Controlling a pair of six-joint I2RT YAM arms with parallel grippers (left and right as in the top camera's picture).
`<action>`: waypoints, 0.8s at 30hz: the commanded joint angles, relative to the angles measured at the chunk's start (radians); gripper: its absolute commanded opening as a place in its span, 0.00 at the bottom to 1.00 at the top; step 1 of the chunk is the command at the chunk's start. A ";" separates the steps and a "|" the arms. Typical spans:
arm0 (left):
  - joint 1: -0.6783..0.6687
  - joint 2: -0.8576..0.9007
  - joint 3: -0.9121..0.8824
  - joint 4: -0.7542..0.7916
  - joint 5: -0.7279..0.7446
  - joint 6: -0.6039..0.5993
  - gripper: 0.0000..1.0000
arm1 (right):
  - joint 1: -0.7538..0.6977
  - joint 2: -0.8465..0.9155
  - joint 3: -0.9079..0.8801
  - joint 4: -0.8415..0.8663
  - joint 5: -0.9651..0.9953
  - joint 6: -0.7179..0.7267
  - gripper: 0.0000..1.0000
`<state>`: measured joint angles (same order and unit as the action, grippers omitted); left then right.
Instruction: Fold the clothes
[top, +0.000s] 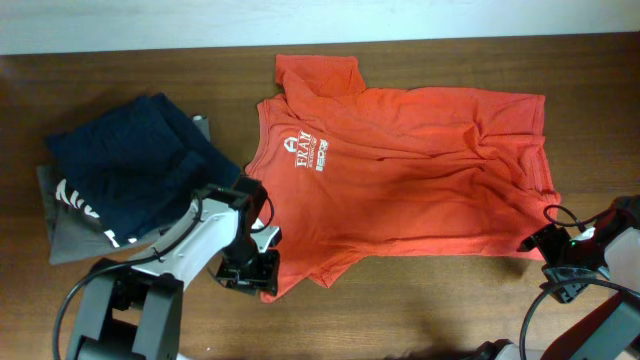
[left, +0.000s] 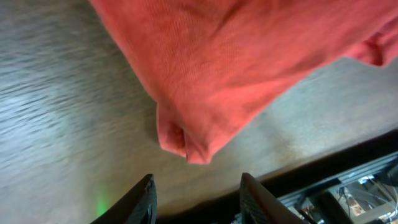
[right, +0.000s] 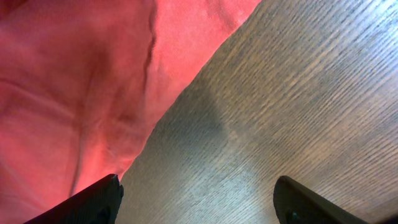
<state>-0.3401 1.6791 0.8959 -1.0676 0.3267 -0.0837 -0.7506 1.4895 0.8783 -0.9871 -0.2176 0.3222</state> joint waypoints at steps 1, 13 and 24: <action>0.002 -0.009 -0.056 0.051 0.045 -0.022 0.45 | -0.002 -0.010 -0.005 0.000 0.013 0.011 0.82; -0.035 -0.009 -0.076 0.201 0.052 -0.040 0.01 | -0.002 -0.010 -0.005 0.000 0.013 0.011 0.82; 0.046 -0.166 0.014 0.051 0.084 -0.058 0.01 | -0.004 -0.010 -0.005 0.003 0.015 0.035 0.83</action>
<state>-0.3359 1.6142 0.8623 -1.0061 0.3912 -0.1329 -0.7506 1.4895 0.8783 -0.9901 -0.2176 0.3336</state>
